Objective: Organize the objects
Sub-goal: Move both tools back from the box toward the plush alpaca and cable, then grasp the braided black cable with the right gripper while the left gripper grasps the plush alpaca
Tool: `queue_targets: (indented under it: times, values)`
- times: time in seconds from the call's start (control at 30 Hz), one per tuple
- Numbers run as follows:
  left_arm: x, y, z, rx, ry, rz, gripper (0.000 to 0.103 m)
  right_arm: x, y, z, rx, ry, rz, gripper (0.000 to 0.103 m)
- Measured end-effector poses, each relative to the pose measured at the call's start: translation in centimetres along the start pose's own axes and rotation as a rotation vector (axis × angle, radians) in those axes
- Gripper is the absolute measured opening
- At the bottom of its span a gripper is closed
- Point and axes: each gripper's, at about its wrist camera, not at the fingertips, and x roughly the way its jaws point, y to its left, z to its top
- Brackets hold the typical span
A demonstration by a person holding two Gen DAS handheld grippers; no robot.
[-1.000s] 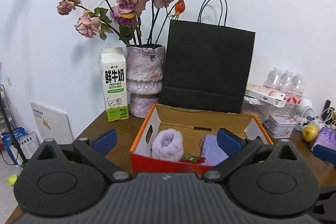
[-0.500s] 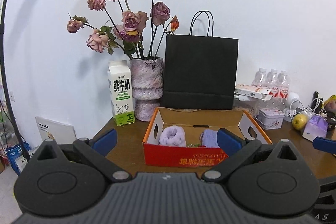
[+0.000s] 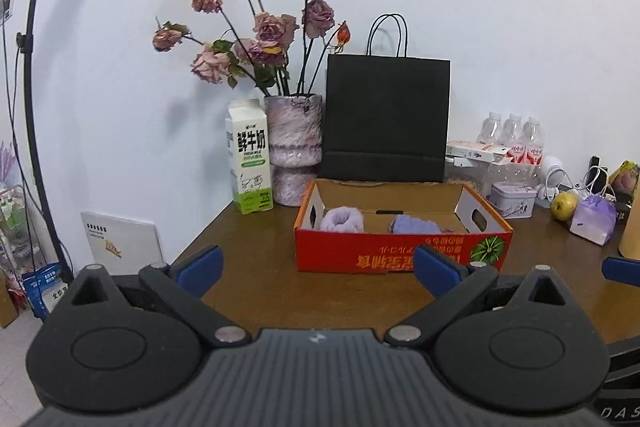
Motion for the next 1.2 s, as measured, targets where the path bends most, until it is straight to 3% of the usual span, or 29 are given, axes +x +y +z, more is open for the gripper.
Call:
queue_targets:
  times: [0.53,0.87,1.2]
  values:
    - [-2.8,2.2,-3.7,0.006,0.012,0.003,0.103,-1.3,1.3,-3.2,0.025,0.061,0.026,0.103]
    - [-2.2,4.3,-5.9,-0.012,0.059,-0.066,0.103,-0.4,2.6,-4.9,-0.025,0.148,0.007,0.103]
    - [-0.5,6.2,-7.0,0.038,0.118,-0.116,0.103,2.5,2.2,-7.5,0.046,0.259,0.01,0.103]
